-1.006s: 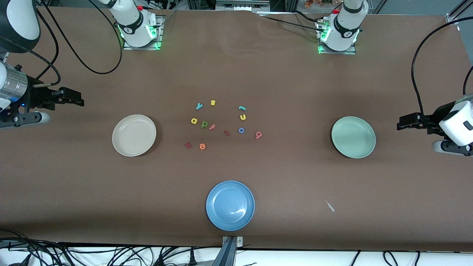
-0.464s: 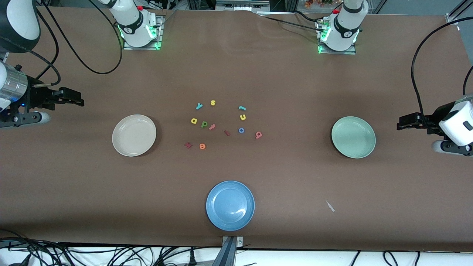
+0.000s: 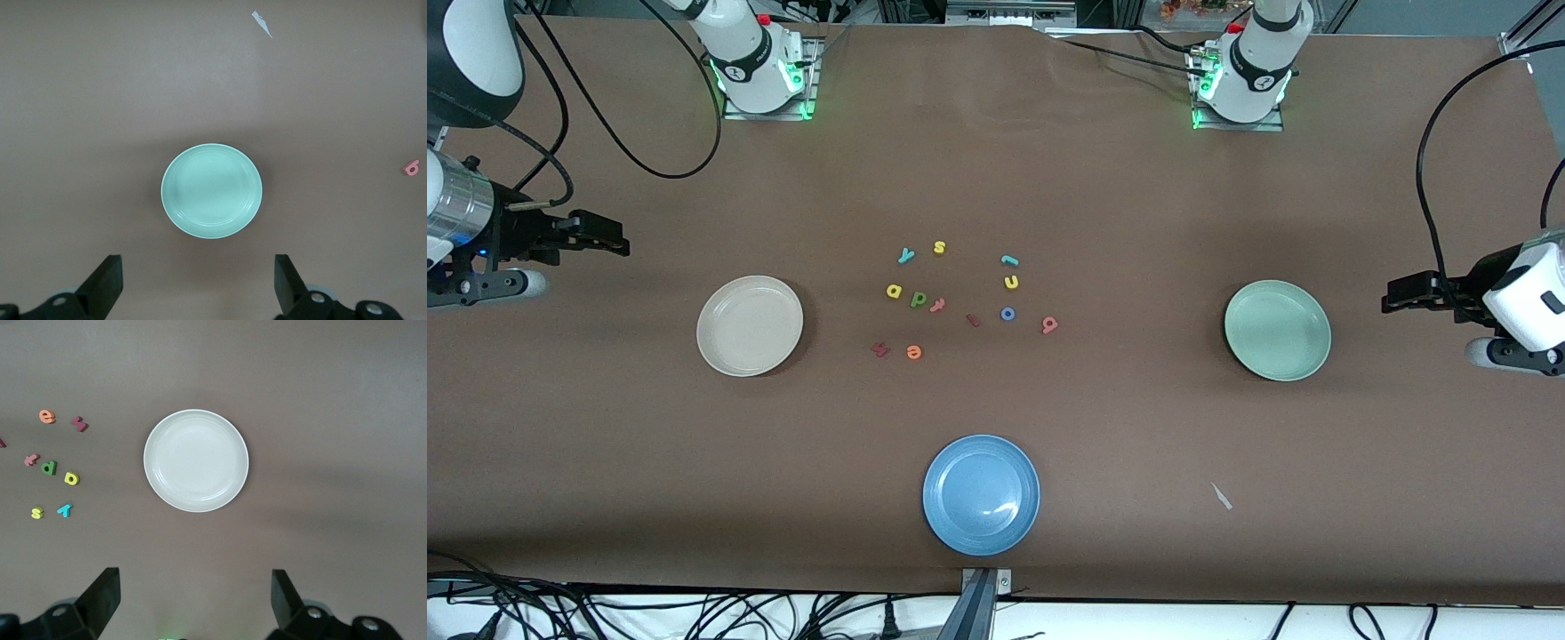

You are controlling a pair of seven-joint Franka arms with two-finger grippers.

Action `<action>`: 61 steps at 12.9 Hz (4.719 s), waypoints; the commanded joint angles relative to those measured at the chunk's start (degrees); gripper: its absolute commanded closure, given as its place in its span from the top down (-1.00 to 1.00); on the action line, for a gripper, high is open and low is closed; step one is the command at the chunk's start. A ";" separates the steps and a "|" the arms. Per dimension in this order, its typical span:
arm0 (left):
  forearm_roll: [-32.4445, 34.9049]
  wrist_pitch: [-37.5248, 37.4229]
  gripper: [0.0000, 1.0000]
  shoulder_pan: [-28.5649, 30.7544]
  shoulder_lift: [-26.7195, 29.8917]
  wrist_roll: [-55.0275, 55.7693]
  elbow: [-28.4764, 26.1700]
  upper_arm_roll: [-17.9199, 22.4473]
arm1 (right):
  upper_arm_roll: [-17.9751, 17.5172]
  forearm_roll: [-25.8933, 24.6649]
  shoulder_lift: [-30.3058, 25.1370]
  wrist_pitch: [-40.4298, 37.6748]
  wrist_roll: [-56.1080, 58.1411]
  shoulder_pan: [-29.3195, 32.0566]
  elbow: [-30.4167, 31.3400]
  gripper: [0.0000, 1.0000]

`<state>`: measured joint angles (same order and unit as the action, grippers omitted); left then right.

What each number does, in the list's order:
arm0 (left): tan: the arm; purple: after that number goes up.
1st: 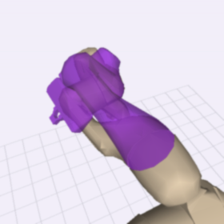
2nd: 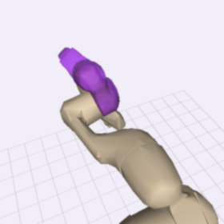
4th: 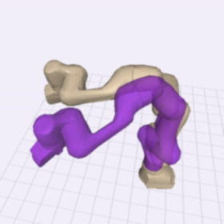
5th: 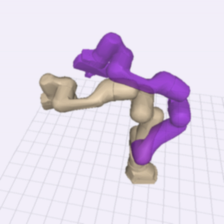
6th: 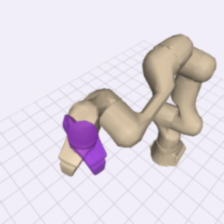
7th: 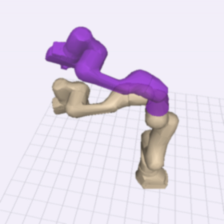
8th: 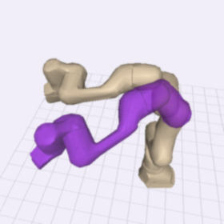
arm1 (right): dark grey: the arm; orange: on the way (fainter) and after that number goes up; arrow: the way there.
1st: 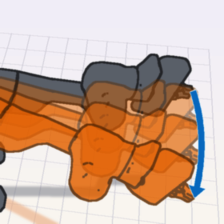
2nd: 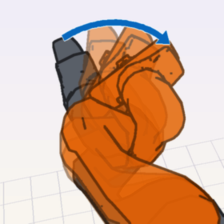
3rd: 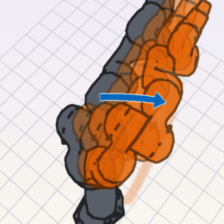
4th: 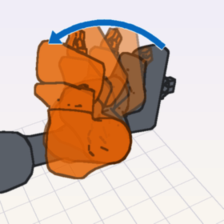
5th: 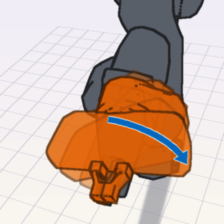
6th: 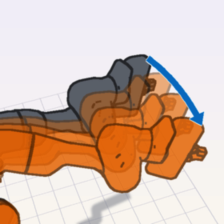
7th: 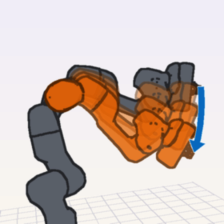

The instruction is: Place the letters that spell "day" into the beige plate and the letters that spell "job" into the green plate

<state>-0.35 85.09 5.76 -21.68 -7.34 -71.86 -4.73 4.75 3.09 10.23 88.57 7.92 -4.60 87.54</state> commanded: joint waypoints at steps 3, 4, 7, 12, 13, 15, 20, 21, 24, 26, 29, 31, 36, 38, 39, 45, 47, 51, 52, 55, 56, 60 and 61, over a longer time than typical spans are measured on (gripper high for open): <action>-0.71 -0.45 1.00 -0.04 0.23 0.13 -0.30 -0.28 | 0.09 1.13 0.06 -0.24 0.17 0.21 -0.27 1.00; -0.71 -0.45 1.00 -0.04 0.32 0.13 -0.30 -0.28 | 0.09 1.13 0.06 -0.24 0.17 0.21 -0.27 1.00; -0.80 -0.54 1.00 -0.66 0.24 0.48 -0.91 -0.46 | 0.09 1.13 0.06 -0.16 0.17 0.21 0.00 1.00; -2.54 -0.37 1.00 -8.99 -3.71 10.99 -1.09 -0.81 | 0.09 1.13 0.58 0.28 0.08 0.12 0.08 1.00; -6.04 -0.28 1.00 -10.49 -5.03 14.94 -1.26 -0.81 | 0.09 1.13 0.58 0.28 -0.01 -0.05 0.00 1.00; -10.02 1.64 1.00 -14.52 -7.93 22.24 -2.84 -0.81 | 0.09 1.13 0.67 0.64 -0.71 0.03 0.00 1.00; -10.20 23.06 1.00 -24.55 -10.84 39.30 -13.28 -0.81 | -0.27 1.21 0.76 2.21 -3.70 -1.72 0.00 1.00; -10.38 26.58 1.00 -25.96 -11.97 42.63 -14.44 -0.81 | -0.27 1.21 1.28 3.00 -4.39 -2.42 0.00 1.00; -10.29 34.14 1.00 -30.18 -16.97 53.71 -14.62 -0.81 | -0.35 1.21 2.16 5.29 -6.42 -4.45 0.08 1.00; -10.29 39.42 0.96 -32.38 -19.53 58.47 -14.71 -0.81 | -0.35 1.65 2.78 7.48 -6.42 -5.59 0.26 1.00; -10.20 44.71 0.37 -33.97 -22.70 63.75 -14.80 -0.72 | -0.96 4.11 0.68 12.84 -7.55 -5.85 6.83 1.00; -9.94 44.90 0.34 -34.93 -23.67 63.94 -14.89 -0.72 | -4.55 4.20 0.84 14.34 -12.46 -5.77 8.60 1.00; -9.94 44.72 -0.01 -35.55 -24.29 64.02 -16.29 -0.72 | -15.10 3.59 1.29 27.42 -28.91 -5.77 17.03 1.00; -9.76 44.72 -0.10 -35.73 -24.64 63.94 -16.29 -0.72 | -19.14 2.98 1.38 35.04 -35.56 -5.77 23.08 1.00; -9.76 44.72 -0.14 -35.73 -24.73 63.94 -16.29 -0.72 | -21.08 1.93 1.29 39.79 -39.17 -5.68 26.59 1.00; -9.33 44.11 -0.83 -35.38 -24.47 62.88 -16.21 -0.63 | -25.13 -0.10 2.69 48.26 -54.73 -5.85 35.93 1.00; -8.01 38.88 -0.82 -33.19 -20.19 60.00 -15.86 -0.63 | -26.11 -0.10 4.53 51.16 -58.62 -5.94 37.43 1.00; -8.27 21.12 -0.82 -23.45 -8.14 48.32 -15.42 -0.72 | -26.11 -1.15 7.96 56.96 -61.70 -8.05 39.54 1.00; -8.01 16.90 -0.82 -20.47 -6.64 44.03 -15.42 -0.63 | -26.11 -2.03 8.92 58.10 -62.49 -8.14 39.63 1.00; -6.78 10.73 -0.82 -11.67 -5.13 30.67 -15.42 -0.37 | -26.02 -2.21 11.04 60.48 -65.04 -9.72 40.07 1.00; -4.08 9.84 -0.82 -9.30 -5.21 26.71 -15.94 -0.37 | -26.02 -2.21 11.39 60.92 -65.48 -9.81 40.51 1.00; -0.09 10.35 -0.80 -0.59 -9.33 12.47 -16.47 -0.46 | -25.93 -2.21 13.23 68.90 -67.51 -11.22 45.16 1.00; -0.09 11.23 -0.74 0.65 -10.91 10.26 -16.47 -0.46 | -25.84 -2.30 13.67 70.41 -67.42 -11.22 45.95 1.00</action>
<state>-1.95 95.52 4.41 -30.40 7.56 -88.65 -4.40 -21.08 2.00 23.33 155.09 -57.95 -15.62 131.23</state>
